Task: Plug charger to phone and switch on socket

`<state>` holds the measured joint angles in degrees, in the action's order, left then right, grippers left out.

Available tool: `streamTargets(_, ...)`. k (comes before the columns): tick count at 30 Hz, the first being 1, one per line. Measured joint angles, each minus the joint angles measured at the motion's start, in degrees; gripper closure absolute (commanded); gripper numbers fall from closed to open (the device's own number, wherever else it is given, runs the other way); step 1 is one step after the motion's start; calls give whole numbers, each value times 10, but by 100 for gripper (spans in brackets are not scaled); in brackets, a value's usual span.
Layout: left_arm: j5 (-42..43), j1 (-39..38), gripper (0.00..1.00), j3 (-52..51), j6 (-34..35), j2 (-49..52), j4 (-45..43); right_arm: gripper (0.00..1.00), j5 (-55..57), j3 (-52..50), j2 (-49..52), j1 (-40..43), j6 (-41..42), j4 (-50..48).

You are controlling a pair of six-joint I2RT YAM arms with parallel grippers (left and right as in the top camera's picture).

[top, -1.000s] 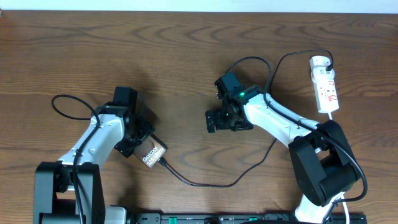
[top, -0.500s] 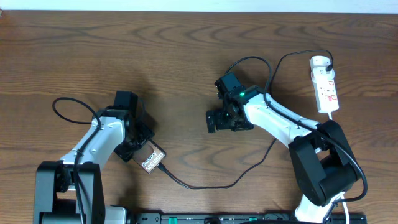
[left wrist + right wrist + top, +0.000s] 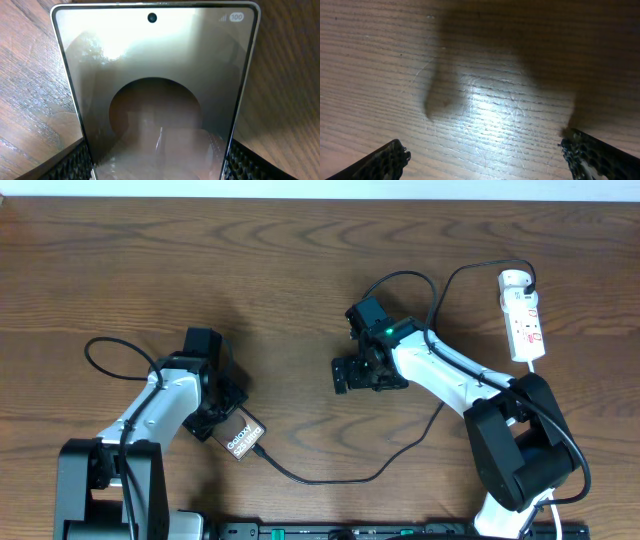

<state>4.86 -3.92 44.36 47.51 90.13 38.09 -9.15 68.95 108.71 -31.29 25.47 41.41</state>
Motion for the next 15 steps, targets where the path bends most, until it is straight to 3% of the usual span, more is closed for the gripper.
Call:
streamTargets(5,-3,0,91,0,0,0,0,1,0,0,0,0,0,0)
streamTargets(10,-3,0,73,0,0,0,0,1,0,0,0,0,0,0)
streamTargets(15,-3,0,66,0,0,0,0,1,0,0,0,0,0,0)
